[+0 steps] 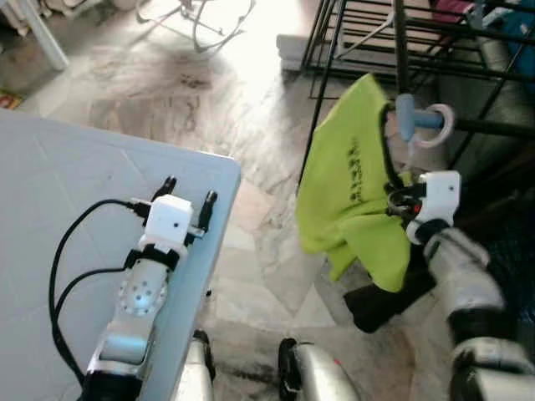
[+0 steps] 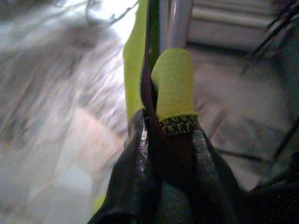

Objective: Hang hanger

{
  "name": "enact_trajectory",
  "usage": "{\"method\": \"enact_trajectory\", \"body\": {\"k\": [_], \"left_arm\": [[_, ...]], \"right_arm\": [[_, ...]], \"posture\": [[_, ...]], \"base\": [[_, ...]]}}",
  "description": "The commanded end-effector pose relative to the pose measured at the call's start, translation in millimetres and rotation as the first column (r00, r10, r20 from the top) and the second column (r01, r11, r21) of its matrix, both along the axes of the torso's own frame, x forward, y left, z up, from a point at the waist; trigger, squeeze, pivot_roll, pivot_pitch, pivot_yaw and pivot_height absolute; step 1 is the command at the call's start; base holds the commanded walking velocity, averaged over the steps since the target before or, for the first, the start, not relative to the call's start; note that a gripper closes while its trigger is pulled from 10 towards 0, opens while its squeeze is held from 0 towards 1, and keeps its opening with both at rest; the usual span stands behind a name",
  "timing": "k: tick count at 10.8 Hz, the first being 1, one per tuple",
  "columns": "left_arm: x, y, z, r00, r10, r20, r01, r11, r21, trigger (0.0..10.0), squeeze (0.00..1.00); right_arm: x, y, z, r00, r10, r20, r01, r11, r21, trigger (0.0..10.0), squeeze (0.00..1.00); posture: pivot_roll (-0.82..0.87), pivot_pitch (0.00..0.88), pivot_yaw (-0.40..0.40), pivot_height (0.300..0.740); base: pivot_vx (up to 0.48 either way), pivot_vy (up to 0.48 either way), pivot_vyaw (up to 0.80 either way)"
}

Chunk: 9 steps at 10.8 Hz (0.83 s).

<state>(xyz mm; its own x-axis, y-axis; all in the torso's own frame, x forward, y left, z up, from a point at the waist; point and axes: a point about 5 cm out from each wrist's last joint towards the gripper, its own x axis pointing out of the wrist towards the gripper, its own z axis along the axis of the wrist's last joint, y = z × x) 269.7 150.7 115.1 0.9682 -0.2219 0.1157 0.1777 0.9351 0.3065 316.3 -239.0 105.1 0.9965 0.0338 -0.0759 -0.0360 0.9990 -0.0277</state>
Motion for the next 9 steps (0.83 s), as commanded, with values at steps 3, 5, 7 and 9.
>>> {"method": "enact_trajectory", "body": {"k": [3, 5, 7, 9], "left_arm": [[-9.0, 6.3, -26.8, 0.991, 0.045, -0.124, -0.040, 0.998, 0.038, 10.0, 0.00], [-9.6, 6.0, -26.7, 0.991, 0.046, -0.122, -0.042, 0.998, 0.036, 10.0, 0.00], [-10.7, 5.4, -27.0, 0.991, 0.045, -0.122, -0.041, 0.998, 0.037, 10.0, 0.00], [-9.9, 5.1, -25.9, 0.993, 0.036, -0.117, -0.032, 0.999, 0.037, 10.0, 0.00]], "right_arm": [[-29.9, 5.9, 6.5, 0.977, -0.159, 0.141, 0.169, 0.984, -0.062, 0.0, 0.00], [-51.4, 10.9, -15.7, 0.972, -0.227, 0.065, 0.232, 0.970, -0.075, 0.0, 0.00], [-76.0, 17.0, -45.9, 0.960, -0.269, -0.081, 0.266, 0.963, -0.050, 6.5, 0.00], [-84.1, 19.7, -54.9, 0.953, -0.271, -0.135, 0.268, 0.963, -0.039, 10.0, 0.00]], "posture": [[0.01, 0.240, -0.055, 0.740], [0.01, 0.242, -0.058, 0.740], [0.01, 0.246, -0.059, 0.740], [0.00, 0.246, -0.057, 0.740]], "base": [[0.000, 0.000, 0.00], [0.000, 0.000, 0.00], [0.000, 0.000, 0.00], [0.000, 0.000, 0.00]]}}
